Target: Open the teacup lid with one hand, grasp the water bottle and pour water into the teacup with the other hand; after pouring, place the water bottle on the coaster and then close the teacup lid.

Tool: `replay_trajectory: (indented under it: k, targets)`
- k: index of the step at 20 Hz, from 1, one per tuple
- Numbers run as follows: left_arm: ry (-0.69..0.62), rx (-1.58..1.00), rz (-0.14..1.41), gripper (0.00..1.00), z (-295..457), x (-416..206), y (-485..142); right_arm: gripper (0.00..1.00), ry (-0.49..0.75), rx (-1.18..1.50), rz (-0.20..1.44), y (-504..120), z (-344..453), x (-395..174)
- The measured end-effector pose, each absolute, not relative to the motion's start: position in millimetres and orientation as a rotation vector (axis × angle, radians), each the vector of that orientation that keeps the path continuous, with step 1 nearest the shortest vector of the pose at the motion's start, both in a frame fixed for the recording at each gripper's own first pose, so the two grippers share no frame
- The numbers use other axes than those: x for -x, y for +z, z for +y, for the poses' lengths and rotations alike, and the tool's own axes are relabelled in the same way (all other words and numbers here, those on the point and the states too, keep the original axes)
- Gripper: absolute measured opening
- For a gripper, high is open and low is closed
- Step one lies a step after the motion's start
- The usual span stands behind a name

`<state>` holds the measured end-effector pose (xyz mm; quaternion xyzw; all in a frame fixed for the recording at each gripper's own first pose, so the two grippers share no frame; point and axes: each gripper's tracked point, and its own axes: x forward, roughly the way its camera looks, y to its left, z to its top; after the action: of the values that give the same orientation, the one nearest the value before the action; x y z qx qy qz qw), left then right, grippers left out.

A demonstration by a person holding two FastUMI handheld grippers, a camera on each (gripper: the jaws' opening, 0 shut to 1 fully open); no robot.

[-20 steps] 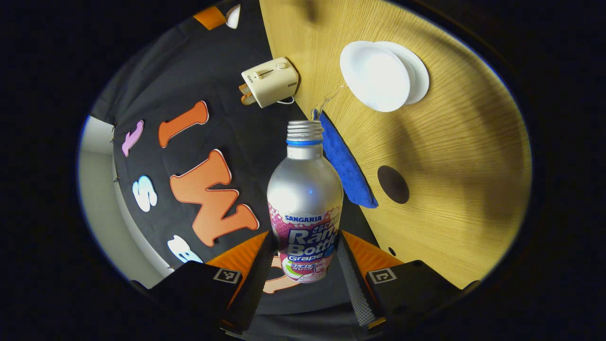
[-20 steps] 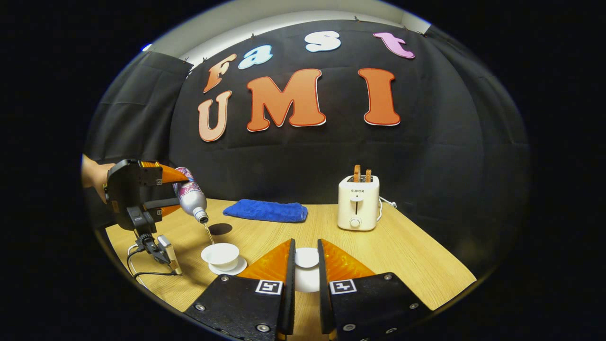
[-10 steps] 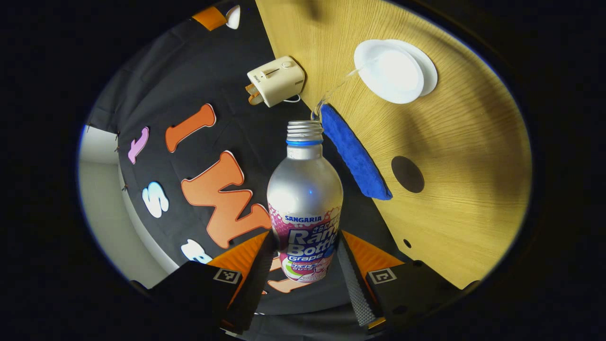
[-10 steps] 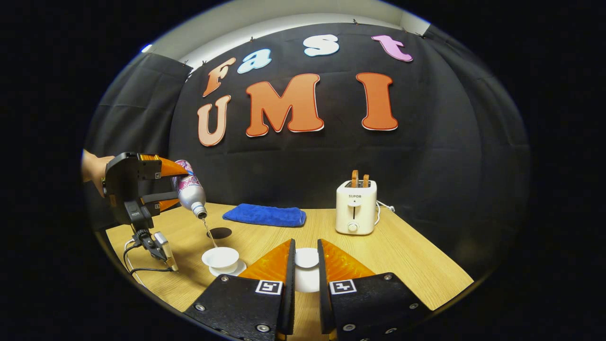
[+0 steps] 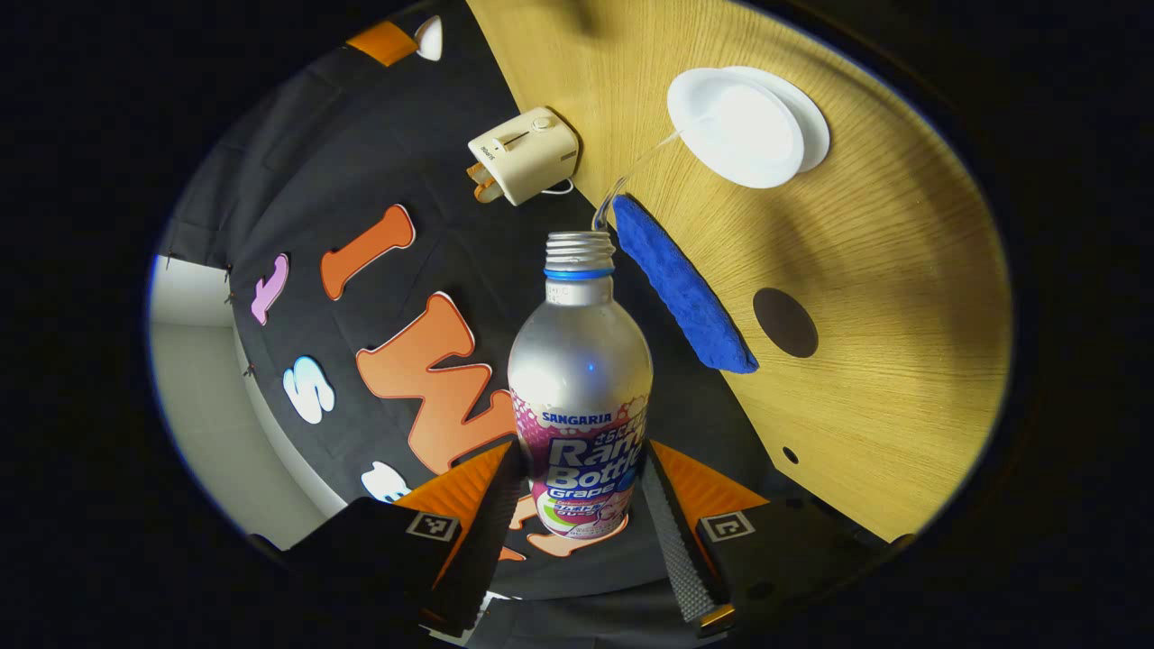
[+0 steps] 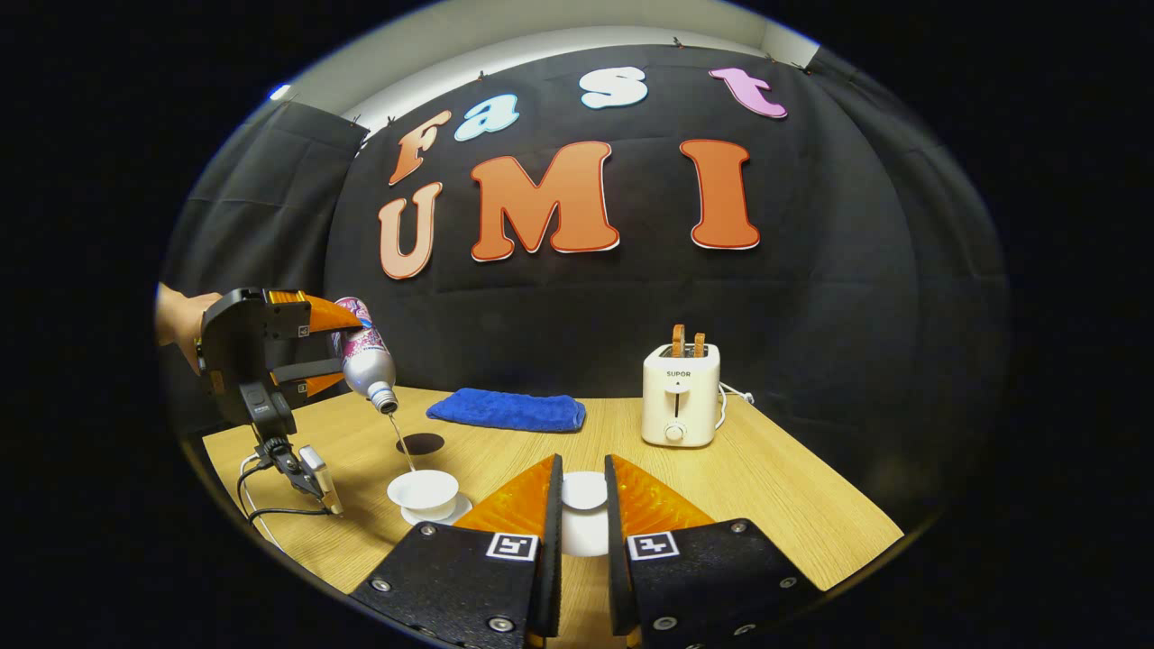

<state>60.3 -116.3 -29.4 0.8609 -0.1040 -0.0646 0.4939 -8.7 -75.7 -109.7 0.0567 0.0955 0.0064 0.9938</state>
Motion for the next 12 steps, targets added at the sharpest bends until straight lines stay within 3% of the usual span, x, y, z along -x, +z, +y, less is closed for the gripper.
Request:
replay_trajectory:
  k: [1, 12]
  targets:
    - [-0.154, -2.096, -0.256, 0.84, -118, -60, -31, 0.22, 0.018, -0.114, 0.193, -111, -74, 10]
    - [-0.175, -2.164, -0.323, 0.80, -138, -52, -53, 0.22, 0.034, -0.110, 0.199, -114, -67, 10]
